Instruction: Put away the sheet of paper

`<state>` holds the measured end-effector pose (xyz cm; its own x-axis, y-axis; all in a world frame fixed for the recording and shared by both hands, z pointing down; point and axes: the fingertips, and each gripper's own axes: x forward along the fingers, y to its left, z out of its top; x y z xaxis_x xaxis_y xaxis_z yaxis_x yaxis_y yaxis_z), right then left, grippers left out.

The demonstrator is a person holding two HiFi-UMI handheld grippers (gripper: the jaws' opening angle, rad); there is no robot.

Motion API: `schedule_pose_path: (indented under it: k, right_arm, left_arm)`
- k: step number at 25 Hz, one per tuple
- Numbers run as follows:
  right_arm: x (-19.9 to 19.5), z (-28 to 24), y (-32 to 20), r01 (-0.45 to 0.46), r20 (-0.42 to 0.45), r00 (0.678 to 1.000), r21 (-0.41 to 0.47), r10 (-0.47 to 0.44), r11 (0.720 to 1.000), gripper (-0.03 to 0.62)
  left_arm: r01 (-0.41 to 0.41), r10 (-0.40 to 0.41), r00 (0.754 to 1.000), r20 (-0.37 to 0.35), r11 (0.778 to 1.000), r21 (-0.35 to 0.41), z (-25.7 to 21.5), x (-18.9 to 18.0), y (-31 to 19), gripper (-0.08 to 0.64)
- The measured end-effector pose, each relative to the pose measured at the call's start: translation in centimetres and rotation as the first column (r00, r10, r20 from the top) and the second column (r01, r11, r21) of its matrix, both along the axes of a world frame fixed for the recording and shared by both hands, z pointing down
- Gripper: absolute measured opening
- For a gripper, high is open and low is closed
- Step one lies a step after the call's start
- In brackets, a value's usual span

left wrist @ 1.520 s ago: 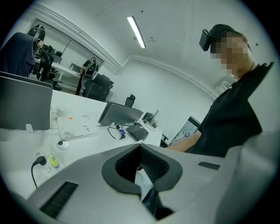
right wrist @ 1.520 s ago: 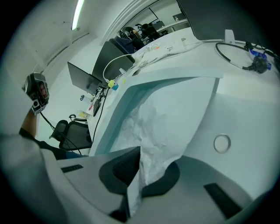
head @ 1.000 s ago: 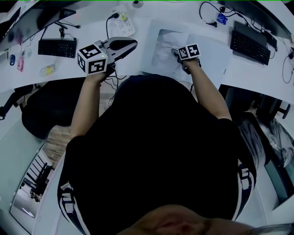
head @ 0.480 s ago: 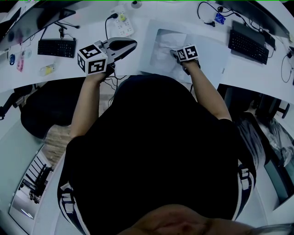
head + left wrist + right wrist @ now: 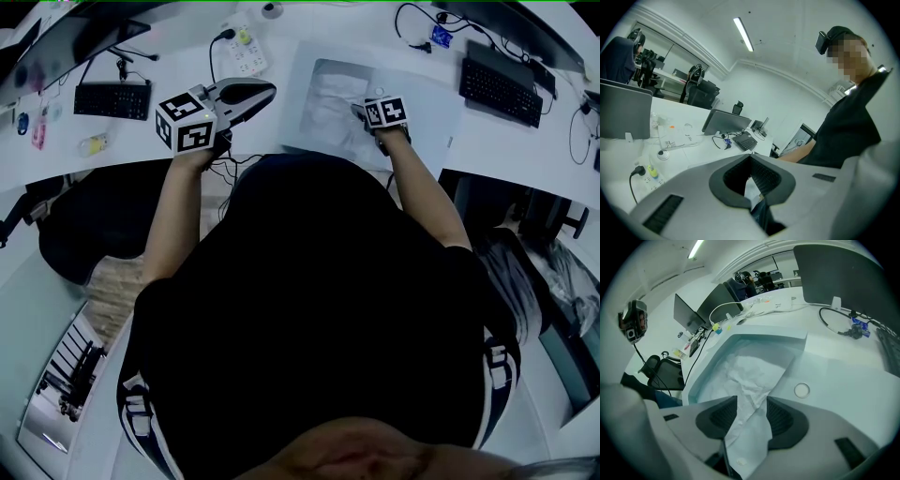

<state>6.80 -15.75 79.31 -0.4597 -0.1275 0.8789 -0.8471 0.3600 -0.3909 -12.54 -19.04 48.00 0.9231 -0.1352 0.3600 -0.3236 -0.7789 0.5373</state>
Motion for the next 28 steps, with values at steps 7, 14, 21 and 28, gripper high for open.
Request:
schedule_pose_path:
  k: [7,14,21,28]
  right_arm:
    - [1.3,-1.9,0.2,-0.023,0.009,1.0,0.038,0.023,0.999,0.201]
    - [1.5,-4.4,0.1,-0.037,0.061,0.998,0.083,0.032,0.996,0.201]
    - [1.5,-7.8,0.1,-0.031,0.098,0.995,0.159,0.016,0.987,0.198]
    - [0.4,-12.7,-0.6,0.033,0.108,0.992,0.305,-0.068,0.952,0.178]
  left_arm:
    - [-0.003,0.003,1.0,-0.006,1.0,0.01,-0.3,0.7,0.5,0.021]
    - [-0.009,0.01,1.0,-0.017,1.0,0.021,-0.8,1.7,0.9,0.021]
    - [-0.006,0.006,1.0,-0.022,0.999,0.037,-1.5,2.0,1.4,0.021]
    - [0.015,-0.013,0.999,-0.041,0.998,0.055,-2.1,2.3,1.7,0.021]
